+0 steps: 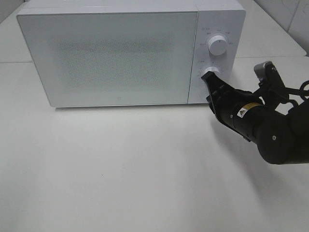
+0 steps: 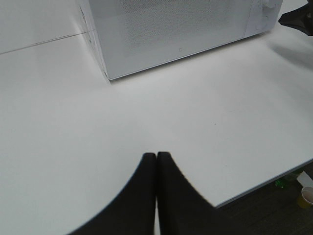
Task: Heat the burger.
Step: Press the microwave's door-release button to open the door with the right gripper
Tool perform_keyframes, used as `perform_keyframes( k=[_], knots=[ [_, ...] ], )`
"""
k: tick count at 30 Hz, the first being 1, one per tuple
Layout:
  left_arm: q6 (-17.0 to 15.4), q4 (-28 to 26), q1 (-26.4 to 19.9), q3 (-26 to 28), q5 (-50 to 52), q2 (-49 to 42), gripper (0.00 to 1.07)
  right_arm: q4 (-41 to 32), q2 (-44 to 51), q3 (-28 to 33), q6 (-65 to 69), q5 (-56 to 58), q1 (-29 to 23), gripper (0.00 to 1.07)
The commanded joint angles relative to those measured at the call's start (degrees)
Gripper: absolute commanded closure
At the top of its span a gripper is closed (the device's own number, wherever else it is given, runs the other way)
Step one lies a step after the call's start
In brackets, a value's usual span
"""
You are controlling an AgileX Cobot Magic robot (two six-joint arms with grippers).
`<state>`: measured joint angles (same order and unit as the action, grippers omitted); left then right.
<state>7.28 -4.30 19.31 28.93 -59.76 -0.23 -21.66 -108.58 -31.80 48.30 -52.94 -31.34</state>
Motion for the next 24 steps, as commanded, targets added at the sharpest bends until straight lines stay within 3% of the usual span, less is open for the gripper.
perform_keyframes(
  k=[1,24],
  knots=[
    [0.1,-0.2,0.0,-0.1,0.0,-1.3,1.06,-2.2,0.2,-0.4,0.7,-1.0,0.1,1.07],
    [0.1,-0.2,0.0,-0.1,0.0,-1.3,1.06,-7.0,-5.8,-9.7,2.9,5.0,0.1,1.07]
  ],
)
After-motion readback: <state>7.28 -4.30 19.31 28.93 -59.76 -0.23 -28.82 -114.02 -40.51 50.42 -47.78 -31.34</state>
